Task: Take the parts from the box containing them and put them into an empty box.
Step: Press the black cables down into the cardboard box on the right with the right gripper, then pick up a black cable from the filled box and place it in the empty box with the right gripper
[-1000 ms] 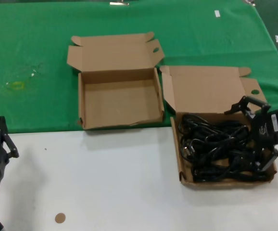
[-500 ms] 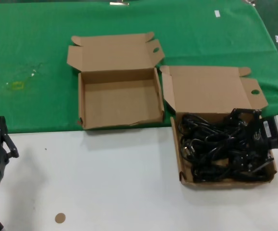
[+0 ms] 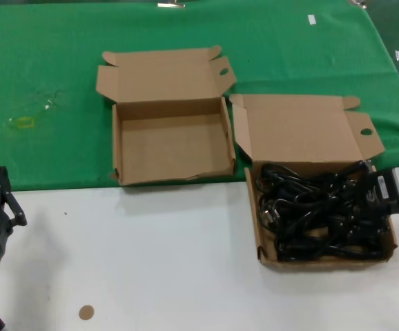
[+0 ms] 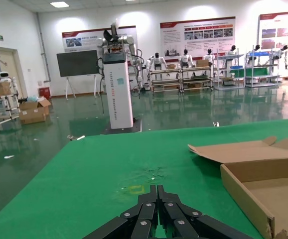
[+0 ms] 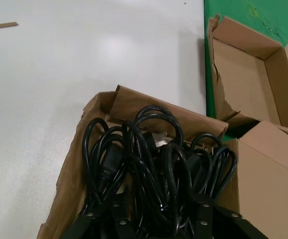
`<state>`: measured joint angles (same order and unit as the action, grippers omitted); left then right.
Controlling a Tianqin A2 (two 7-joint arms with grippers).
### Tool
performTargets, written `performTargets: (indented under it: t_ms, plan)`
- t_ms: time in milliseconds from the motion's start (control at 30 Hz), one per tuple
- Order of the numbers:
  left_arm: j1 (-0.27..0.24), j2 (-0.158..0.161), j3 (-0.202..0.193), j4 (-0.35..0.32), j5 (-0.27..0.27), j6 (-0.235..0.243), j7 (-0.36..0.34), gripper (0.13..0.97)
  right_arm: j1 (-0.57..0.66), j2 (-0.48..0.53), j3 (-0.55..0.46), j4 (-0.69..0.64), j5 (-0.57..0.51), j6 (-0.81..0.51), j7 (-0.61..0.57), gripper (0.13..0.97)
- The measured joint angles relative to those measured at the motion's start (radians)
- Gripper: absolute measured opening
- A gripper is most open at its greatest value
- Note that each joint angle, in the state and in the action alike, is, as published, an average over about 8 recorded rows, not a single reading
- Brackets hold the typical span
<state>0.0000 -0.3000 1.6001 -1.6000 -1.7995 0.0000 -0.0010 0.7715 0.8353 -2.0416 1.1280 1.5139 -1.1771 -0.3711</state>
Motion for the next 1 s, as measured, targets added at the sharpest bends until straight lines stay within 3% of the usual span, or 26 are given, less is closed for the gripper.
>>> performTargets:
  t_ms: [67,200,467,767,1000]
  plan:
    - [0.0,0.0,0.0,0.0,0.0,0.0,0.0,0.152,0.0,-0.001,0.001,-0.002,-0.004,0.0,-0.001,0.442]
    - [0.0,0.0,0.0,0.0,0.0,0.0,0.0,0.152,-0.001,-0.002,0.005,-0.004,-0.008,0.0,-0.002,0.442]
    - [0.0,0.0,0.0,0.0,0.0,0.0,0.0,0.152,-0.005,-0.001,0.012,0.001,-0.009,-0.004,0.003,0.272]
    - [0.0,0.0,0.0,0.0,0.0,0.0,0.0,0.152,-0.01,0.014,0.021,0.02,-0.006,-0.019,0.02,0.176]
    - [0.0,0.0,0.0,0.0,0.0,0.0,0.0,0.152,-0.004,0.029,0.032,0.041,0.0,-0.033,0.041,0.17]
